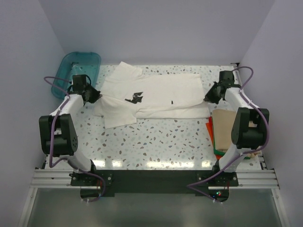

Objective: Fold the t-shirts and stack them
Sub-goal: Fold the tshirt

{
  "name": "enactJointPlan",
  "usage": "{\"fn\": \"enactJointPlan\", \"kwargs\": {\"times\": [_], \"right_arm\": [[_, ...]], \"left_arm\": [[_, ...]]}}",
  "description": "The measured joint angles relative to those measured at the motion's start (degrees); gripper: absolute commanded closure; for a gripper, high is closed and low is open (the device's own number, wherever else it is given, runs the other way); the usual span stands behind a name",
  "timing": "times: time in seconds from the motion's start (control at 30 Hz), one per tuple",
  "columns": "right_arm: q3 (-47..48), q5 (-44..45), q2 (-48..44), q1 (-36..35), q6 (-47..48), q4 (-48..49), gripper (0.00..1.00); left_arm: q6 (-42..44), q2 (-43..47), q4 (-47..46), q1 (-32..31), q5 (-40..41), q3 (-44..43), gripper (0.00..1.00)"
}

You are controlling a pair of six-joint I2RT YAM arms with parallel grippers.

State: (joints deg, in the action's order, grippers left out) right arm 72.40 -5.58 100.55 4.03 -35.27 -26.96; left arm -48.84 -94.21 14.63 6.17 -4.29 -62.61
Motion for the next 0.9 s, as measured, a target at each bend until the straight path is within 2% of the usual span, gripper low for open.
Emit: {"fn": "enactJointPlan", "kwargs": {"times": [0.7,0.73,0.77,0.8,0.83,0.87,0.9], "right_arm": [[1.4,-1.68,5.88,2.91,-1.64,3.08,1.0],[1.66,-1.75,6.34,2.95,-1.64,3.15,0.93],[1.88,-1.92,6.8,2.95,-1.73,3.3,0.86],[2.03,-2.12,7.08,2.99,-1.81,3.45,0.75],[2.16,-2.43,7.28,3.02,-1.88,3.52,0.58],[2.34,-2.82,7.39,3.08,-1.92,3.58,0.49],[2.58,-3.04,7.41,3.13,-1.49,3.65,0.42]], "left_arm": [[0.61,-7.67,-2.1,0.07,-1.31,-2.58,1.0],[0.74,-7.87,-2.64,0.07,-1.66,-2.64,1.0],[1.11,-8.13,-3.3,0.09,-2.01,-2.82,0.93],[1.55,-8.31,-3.74,0.09,-2.32,-3.02,0.84],[2.1,-8.52,-4.02,0.11,-2.78,-3.41,0.76],[2.69,-8.66,-4.42,0.13,-3.15,-3.76,0.61],[3.19,-8.68,-4.81,0.13,-3.37,-4.07,0.55]]}}
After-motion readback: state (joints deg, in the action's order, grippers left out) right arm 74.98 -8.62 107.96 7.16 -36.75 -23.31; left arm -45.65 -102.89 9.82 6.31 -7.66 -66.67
